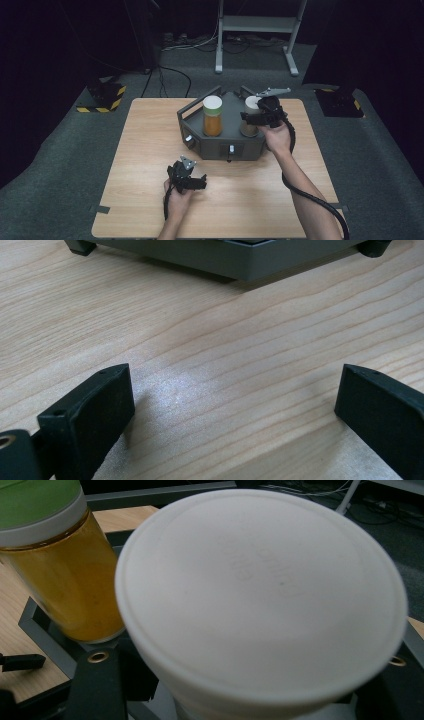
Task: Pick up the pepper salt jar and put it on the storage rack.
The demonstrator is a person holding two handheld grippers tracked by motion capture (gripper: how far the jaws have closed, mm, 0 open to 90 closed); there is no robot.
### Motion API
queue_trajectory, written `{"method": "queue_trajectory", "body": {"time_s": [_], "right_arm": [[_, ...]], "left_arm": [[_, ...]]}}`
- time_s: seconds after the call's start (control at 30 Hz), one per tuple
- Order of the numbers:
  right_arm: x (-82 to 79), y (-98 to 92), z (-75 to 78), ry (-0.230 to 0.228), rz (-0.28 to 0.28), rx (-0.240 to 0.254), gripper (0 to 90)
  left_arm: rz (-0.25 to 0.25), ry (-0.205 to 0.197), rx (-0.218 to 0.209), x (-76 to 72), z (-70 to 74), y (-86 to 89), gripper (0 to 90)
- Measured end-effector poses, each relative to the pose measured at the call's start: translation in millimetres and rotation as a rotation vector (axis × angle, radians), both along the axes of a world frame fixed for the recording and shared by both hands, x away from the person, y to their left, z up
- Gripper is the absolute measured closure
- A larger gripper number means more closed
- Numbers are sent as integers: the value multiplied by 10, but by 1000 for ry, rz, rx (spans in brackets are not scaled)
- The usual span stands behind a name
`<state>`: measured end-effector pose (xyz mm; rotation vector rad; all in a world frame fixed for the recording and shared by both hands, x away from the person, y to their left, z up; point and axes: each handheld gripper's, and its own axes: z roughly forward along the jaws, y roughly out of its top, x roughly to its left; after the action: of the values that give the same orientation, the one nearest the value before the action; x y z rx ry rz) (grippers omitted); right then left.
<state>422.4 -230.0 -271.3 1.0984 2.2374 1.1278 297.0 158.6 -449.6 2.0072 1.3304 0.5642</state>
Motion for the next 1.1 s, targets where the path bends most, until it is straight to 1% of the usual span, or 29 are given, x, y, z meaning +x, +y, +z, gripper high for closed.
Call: {"method": "queue_trajectory", "body": {"time_s": [0.97,1.07,1.1], "right_arm": [[7,-20,-14,-3,12,2,336],[-1,-14,-19,-10,11,-1,315],[-9,-5,-17,-11,1,1,277]], "left_arm": [[-1,1,0,1,0,1,26],[-1,0,0,1,0,1,26],[-1,0,0,1,0,1,26]]}}
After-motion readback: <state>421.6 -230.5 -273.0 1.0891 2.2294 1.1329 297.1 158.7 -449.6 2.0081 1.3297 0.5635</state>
